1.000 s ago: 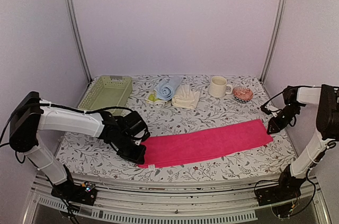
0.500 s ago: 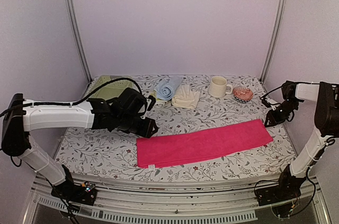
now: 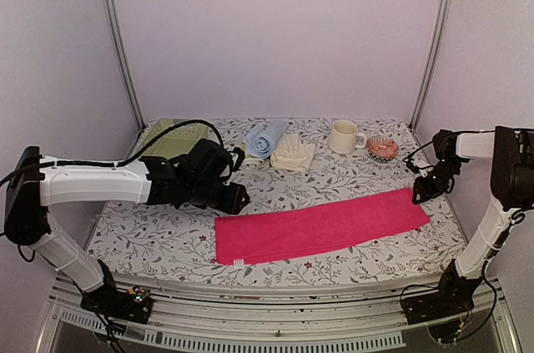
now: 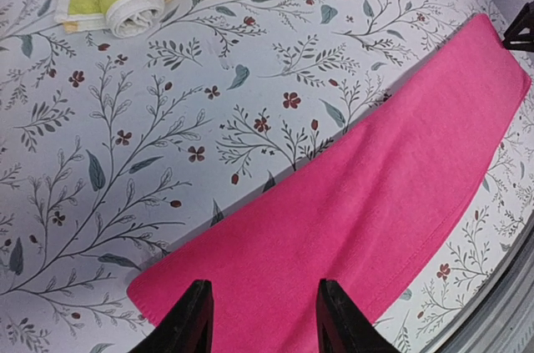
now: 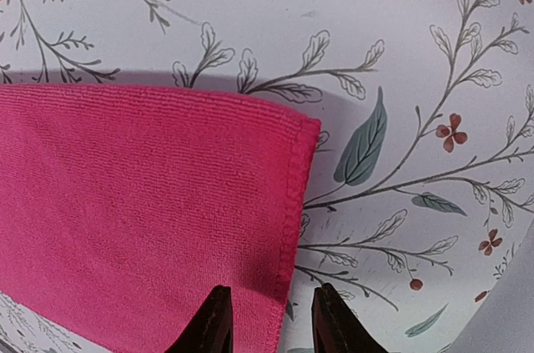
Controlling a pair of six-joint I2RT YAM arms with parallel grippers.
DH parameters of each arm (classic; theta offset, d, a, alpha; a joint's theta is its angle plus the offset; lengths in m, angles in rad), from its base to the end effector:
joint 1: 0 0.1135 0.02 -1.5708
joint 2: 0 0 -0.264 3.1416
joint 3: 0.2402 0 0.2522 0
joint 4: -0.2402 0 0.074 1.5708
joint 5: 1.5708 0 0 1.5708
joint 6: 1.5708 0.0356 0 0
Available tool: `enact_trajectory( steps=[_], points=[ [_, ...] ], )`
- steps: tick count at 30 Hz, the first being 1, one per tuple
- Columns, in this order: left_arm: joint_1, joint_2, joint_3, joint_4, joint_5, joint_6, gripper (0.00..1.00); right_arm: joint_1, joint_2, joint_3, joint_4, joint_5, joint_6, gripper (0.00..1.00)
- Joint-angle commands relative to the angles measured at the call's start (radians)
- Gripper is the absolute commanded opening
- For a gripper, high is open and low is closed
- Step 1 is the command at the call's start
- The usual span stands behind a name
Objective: Roll the towels
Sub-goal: Pick up the towel from the center of the board.
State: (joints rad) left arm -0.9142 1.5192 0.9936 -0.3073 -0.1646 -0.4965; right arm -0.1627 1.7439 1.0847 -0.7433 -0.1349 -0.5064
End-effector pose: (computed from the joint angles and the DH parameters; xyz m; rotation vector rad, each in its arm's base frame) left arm 0.2010 -0.2513 0.2254 0.4296 2.4023 -0.4582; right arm 0.3108 -0.0462 0.1632 -0.5187 2.8906 0.1060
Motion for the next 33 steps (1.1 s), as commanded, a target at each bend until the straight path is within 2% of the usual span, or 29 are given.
enact_trajectory(
  steps=[1,7,11,16,21,23,27,33],
  points=[
    [0.008,0.022,0.001,0.02,-0.014,0.026,0.44,0.027,0.036,-0.019,0.029,0.045,0.023,0.36],
    [0.014,0.038,0.018,-0.006,-0.038,0.043,0.44,0.046,0.056,-0.039,0.035,0.097,0.03,0.36],
    [0.02,0.027,0.016,-0.015,-0.053,0.051,0.44,0.046,0.082,-0.062,0.051,0.222,0.044,0.35],
    [0.035,0.019,0.011,-0.019,-0.062,0.062,0.44,0.044,0.122,-0.063,0.059,0.278,0.035,0.27],
    [0.045,0.016,0.005,-0.023,-0.061,0.064,0.44,-0.004,0.153,-0.019,0.046,0.219,0.039,0.2],
    [0.046,0.015,-0.002,-0.024,-0.061,0.065,0.44,-0.029,0.162,0.001,0.027,0.166,0.033,0.13],
    [0.054,0.012,-0.012,-0.023,-0.06,0.069,0.44,-0.064,0.124,0.039,0.008,0.082,0.017,0.06],
    [0.064,0.016,-0.018,-0.021,-0.055,0.076,0.44,-0.089,0.044,0.117,-0.057,0.069,0.014,0.03]
  ],
)
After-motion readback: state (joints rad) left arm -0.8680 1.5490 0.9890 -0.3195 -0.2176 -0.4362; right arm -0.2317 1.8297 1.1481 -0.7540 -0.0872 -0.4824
